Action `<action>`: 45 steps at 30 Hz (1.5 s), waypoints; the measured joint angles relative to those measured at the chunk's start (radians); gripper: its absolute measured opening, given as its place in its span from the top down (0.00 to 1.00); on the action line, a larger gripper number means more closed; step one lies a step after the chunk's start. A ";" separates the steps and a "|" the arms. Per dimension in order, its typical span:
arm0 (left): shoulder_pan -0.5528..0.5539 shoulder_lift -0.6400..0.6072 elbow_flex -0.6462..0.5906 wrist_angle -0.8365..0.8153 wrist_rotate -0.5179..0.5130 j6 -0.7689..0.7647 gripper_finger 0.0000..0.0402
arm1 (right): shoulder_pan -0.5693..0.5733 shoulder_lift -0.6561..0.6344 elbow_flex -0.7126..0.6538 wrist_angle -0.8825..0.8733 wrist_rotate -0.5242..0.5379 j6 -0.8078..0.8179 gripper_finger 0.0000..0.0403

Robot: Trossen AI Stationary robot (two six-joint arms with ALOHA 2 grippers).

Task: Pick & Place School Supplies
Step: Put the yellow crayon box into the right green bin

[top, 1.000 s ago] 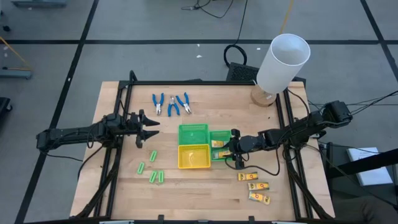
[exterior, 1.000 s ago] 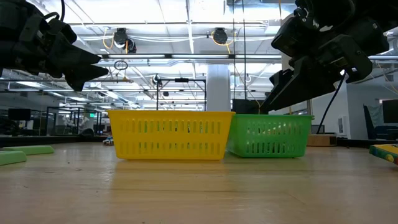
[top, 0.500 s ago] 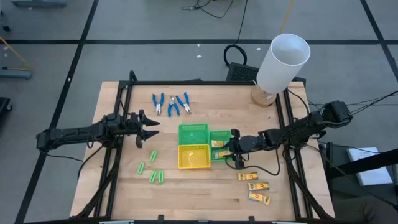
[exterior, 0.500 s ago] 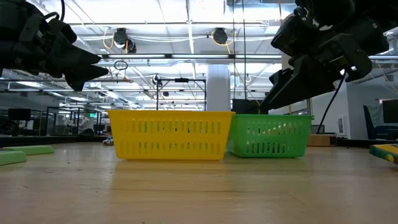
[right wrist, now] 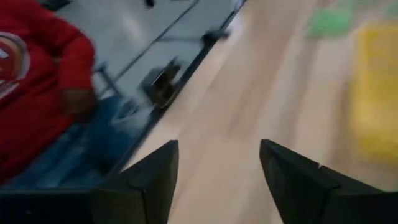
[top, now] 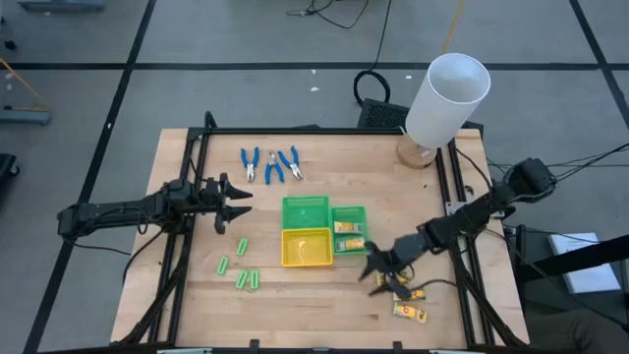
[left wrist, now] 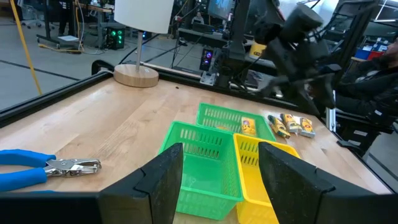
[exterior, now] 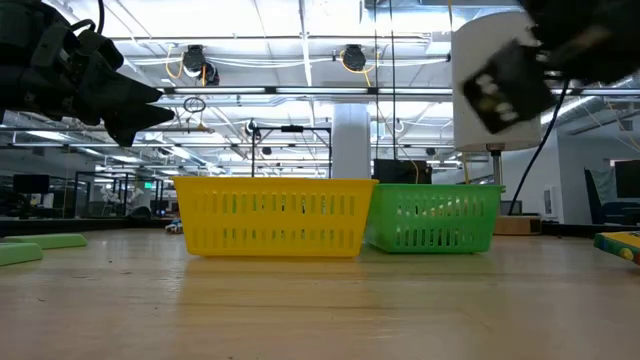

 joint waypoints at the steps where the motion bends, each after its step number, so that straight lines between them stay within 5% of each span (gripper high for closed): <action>1: 0.000 0.000 0.000 0.000 0.000 0.000 0.47 | 0.029 0.000 0.000 -0.026 0.001 0.043 0.42; 10: 0.000 0.000 0.000 0.000 0.000 0.000 0.47 | 0.216 0.000 0.000 -0.391 0.000 0.555 0.40; 17: 0.000 0.000 0.000 0.000 0.000 0.000 0.47 | 0.280 -0.003 0.002 -0.489 -0.132 0.800 0.40; 30: 0.000 0.000 0.000 0.000 0.000 0.000 0.47 | 0.252 -0.016 0.002 -0.690 -0.093 0.725 0.46; 37: 0.000 0.000 0.000 0.000 0.000 0.000 0.47 | 0.184 -0.015 0.001 -0.798 -0.293 0.721 0.46; 45: 0.000 0.000 0.000 0.000 0.000 0.000 0.47 | 0.136 -0.014 0.002 -0.942 -0.353 0.726 0.46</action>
